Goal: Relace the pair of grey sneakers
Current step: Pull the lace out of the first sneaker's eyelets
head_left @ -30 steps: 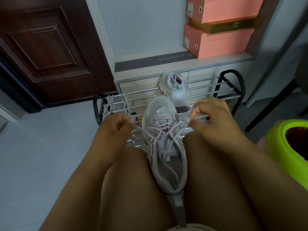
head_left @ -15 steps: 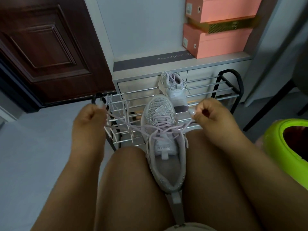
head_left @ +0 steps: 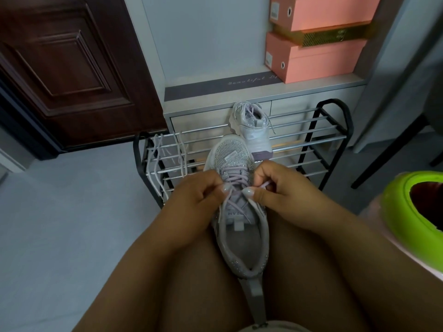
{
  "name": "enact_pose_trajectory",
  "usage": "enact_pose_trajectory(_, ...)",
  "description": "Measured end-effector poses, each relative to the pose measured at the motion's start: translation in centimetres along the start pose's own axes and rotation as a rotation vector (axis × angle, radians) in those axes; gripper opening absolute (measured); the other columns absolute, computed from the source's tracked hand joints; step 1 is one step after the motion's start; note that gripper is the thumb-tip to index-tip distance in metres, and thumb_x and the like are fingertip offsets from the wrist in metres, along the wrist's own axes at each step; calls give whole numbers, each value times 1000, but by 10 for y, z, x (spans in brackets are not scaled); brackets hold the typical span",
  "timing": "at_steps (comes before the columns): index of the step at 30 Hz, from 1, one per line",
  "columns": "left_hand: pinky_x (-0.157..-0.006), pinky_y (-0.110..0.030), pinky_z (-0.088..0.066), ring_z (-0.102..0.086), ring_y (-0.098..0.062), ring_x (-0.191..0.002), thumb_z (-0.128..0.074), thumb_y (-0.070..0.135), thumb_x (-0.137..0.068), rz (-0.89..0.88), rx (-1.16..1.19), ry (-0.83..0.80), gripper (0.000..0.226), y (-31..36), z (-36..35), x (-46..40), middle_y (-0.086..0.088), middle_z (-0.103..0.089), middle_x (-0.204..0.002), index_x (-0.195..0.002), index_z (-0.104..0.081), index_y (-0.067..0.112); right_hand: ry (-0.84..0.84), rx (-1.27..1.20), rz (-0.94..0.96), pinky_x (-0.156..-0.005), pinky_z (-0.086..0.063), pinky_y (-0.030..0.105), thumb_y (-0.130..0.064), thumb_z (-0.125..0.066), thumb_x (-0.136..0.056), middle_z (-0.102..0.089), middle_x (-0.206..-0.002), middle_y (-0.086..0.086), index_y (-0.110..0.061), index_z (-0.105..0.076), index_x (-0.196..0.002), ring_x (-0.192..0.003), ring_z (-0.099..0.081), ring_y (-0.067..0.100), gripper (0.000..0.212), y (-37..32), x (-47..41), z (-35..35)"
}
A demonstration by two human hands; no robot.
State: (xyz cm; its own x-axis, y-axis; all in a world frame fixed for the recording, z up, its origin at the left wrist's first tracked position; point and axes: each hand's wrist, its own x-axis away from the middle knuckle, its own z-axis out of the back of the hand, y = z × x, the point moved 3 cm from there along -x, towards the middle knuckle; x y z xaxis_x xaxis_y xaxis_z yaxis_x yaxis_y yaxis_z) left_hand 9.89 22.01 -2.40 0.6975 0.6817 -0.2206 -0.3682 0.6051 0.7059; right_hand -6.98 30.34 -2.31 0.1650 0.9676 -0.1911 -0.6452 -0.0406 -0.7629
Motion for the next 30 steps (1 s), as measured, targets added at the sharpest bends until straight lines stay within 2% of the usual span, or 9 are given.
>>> enact_pose_trajectory(4,-57,-20,-40,-51,-8,-65,-48,42,-94,-6,-26,9,26,-2,4,1,6,-55,-76,-76,-51,25,43,46,33,-54,-35,16,-43,-64,-79,-49,-65,-8,-18,-52,-78,-58,-43,1,28,-1,1,1)
enact_pose_trajectory(9,-48,-20,-31,-47,-6,-57,-38,47,-90,67,-200,127,29,-3,16,0,7,-49,-64,-73,-46,25,120,176,115,-65,-31,12,-35,-61,-85,-42,-73,-10,-22,-42,-69,-73,-41,0,28,-3,0,5)
enact_pose_trajectory(16,-47,-22,-33,-45,-6,-55,-39,37,-98,150,-159,434,32,-9,43,2,2,-46,-62,-71,-43,21,521,-193,-125,-47,-28,18,-20,-57,-91,-47,-59,-7,-16,-42,-64,-48,-35,1,31,14,0,45)
enact_pose_trajectory(20,-49,-25,-32,-48,-9,-58,-38,38,-99,257,-123,630,31,-15,56,2,0,-50,-66,-75,-44,20,284,-215,-30,-56,-35,17,1,-62,-81,-45,-63,-5,-12,-46,-60,-56,-41,2,30,1,3,37)
enact_pose_trajectory(22,-52,-27,-36,-51,-13,-61,-37,44,-98,286,-78,750,34,-17,74,0,-5,-55,-69,-81,-47,17,181,-140,-8,-66,-41,23,-4,-66,-80,-55,-74,3,-9,-55,-68,-67,-51,9,17,-5,4,24)
enact_pose_trajectory(24,-54,-29,-40,-52,-17,-61,-37,46,-97,247,-79,661,35,-15,83,-3,-8,-56,-70,-80,-49,18,125,-96,-10,-73,-43,22,-17,-69,-81,-62,-83,0,-15,-61,-81,-78,-56,8,8,-8,2,15)
enact_pose_trajectory(26,-55,-29,-42,-54,-15,-59,-40,42,-98,246,-34,382,33,-10,73,-8,-3,-57,-66,-77,-54,21,62,-71,0,-76,-45,24,-25,-68,-82,-63,-86,-1,-18,-63,-86,-81,-58,9,9,-10,-1,8)
enact_pose_trajectory(28,-56,-27,-42,-53,-8,-57,-40,41,-98,228,11,154,34,-5,54,-7,0,-58,-66,-75,-61,27,19,-42,-4,-73,-47,33,-29,-65,-84,-63,-80,2,-17,-61,-79,-76,-58,15,14,-11,-2,2)
enact_pose_trajectory(30,-62,-26,-42,-55,-5,-68,-38,42,-98,155,-38,98,36,-4,37,-7,2,-59,-77,-77,-62,25,14,-38,-9,-68,-46,34,-32,-62,-86,-60,-71,2,-19,-59,-70,-68,-56,15,21,-11,-1,1)
